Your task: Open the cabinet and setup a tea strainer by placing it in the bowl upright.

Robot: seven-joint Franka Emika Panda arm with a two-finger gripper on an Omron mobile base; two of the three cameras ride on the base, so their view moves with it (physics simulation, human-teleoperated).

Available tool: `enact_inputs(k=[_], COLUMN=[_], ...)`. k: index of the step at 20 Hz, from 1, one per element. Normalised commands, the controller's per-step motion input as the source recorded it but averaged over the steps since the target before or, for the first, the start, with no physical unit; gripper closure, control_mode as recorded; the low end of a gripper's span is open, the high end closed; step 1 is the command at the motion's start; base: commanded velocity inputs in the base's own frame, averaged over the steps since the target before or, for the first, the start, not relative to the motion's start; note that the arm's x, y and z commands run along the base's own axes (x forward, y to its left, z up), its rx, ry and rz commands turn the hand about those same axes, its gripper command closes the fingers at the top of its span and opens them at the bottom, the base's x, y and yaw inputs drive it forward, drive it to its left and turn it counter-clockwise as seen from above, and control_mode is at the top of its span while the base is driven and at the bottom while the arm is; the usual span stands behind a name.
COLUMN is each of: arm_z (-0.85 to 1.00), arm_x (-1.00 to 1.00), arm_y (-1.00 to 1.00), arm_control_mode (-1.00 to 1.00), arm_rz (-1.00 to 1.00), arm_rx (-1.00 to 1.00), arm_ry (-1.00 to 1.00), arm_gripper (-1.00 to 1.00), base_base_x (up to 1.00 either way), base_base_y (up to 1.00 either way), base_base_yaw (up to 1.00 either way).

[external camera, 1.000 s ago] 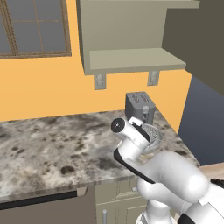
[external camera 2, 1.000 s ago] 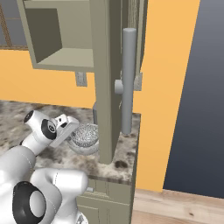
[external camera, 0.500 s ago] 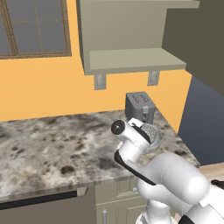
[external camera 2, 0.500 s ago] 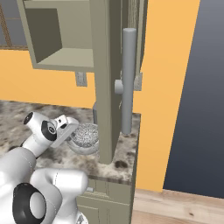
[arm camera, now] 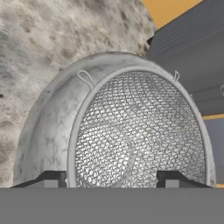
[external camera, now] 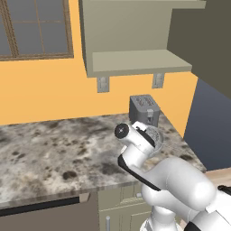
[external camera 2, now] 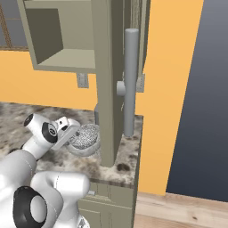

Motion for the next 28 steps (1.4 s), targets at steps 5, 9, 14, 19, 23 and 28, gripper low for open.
enact_inputs(k=[5, 9, 14, 19, 23, 28], arm_z=[0.0, 0.0, 0.17, 0.32, 0.35, 0.34], arm_x=[0.0, 0.0, -0.01, 0.0, -0.03, -0.08], arm_y=[0.0, 0.0, 0.0, 0.0, 0.0, 0.0], arm_control_mode=[-1.0, -1.0, -1.0, -1.0, -1.0, -1.0], arm_rz=[0.0, 0.0, 0.0, 0.0, 0.0, 0.0], arm_rx=[0.0, 0.0, 0.0, 0.0, 0.0, 0.13], arm_ry=[0.0, 0.01, 0.05, 0.1, 0.08, 0.02], arm_gripper=[-1.0, -1.0, -1.0, -1.0, -1.0, -1.0], base_base_x=[0.0, 0.0, 0.0, 0.0, 0.0, 0.0], base_base_y=[0.0, 0.0, 0.0, 0.0, 0.0, 0.0], base_base_yaw=[0.0, 0.0, 0.0, 0.0, 0.0, 0.0])
